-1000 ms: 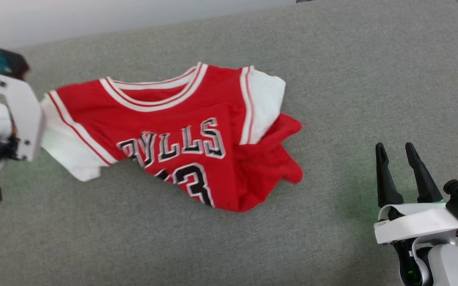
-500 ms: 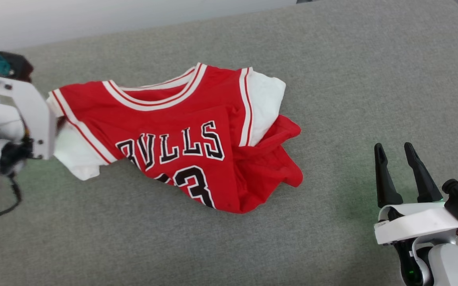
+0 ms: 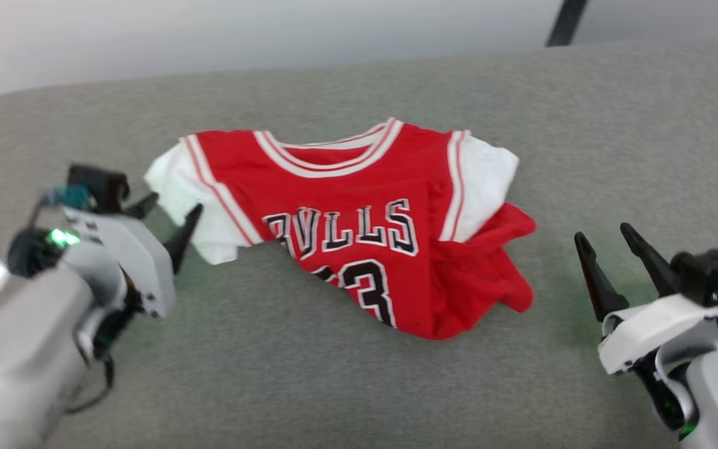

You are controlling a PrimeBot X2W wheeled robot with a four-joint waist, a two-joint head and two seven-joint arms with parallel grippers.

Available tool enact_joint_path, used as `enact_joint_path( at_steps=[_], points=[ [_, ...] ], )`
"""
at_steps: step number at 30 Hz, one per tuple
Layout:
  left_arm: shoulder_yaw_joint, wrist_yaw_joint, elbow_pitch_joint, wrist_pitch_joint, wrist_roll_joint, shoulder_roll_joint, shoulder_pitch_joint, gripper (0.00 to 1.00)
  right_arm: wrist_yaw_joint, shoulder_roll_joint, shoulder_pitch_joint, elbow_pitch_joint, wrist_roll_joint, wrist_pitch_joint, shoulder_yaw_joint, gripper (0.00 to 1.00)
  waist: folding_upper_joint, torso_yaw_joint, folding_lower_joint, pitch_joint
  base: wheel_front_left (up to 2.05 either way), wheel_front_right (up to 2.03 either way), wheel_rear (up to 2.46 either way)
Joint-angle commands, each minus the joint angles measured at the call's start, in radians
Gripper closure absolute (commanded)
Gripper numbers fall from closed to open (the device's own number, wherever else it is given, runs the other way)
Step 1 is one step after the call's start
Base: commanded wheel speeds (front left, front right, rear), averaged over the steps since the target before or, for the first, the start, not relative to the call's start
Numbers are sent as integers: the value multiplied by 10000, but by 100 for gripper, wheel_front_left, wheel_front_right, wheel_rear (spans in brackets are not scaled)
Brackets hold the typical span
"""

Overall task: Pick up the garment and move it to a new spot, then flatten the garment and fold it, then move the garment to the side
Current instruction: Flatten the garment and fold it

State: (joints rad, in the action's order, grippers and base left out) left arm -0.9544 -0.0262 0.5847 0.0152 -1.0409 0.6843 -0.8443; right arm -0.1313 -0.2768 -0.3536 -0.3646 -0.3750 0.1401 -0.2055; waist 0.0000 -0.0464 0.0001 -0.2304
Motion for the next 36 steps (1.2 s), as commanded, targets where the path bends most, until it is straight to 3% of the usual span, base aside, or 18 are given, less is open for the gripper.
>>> enact_joint_path(
  at_steps=[1,8,14,17,21,27,32,36],
  points=[
    [100,202,-238,359,9,-90,379,0,10,-209,-225,-47,-122,-217,-193,0,0,679,-1,295,0,0,0],
    [556,1471,-1919,2304,223,-379,2108,0,12,-1713,-1497,-214,-784,-2168,-1583,0,0,1630,-1,226,0,0,0],
    [2098,2367,-3719,2498,1238,-914,3842,0,12,-2769,-2683,-480,-1885,-3484,-2521,0,0,2266,-1,43,0,0,0],
    [2638,2502,-4212,2482,1733,-1146,4540,0,10,-2998,-2997,-733,-2350,-3950,-2744,0,0,2452,-1,-17,0,0,0],
    [3333,2438,-4809,2487,2472,-1577,5302,0,12,-3471,-3581,-1373,-3336,-5451,-3272,0,0,2788,-1,-189,0,0,0],
    [3844,2155,-5002,2487,3120,-2069,5696,0,12,-3414,-4532,-2358,-4487,-7393,-3440,0,0,3042,-1,-557,0,0,0],
    [4062,1850,-4876,2488,3455,-2455,5749,0,11,-3127,-5150,-3395,-4370,-8312,-3440,0,0,3173,-1,-769,0,0,0],
    [4254,1638,-4704,2488,3625,-2776,5754,0,11,-2732,-5347,-3969,-4396,-8358,-3252,0,0,3241,-1,-874,0,0,0]
  ],
)
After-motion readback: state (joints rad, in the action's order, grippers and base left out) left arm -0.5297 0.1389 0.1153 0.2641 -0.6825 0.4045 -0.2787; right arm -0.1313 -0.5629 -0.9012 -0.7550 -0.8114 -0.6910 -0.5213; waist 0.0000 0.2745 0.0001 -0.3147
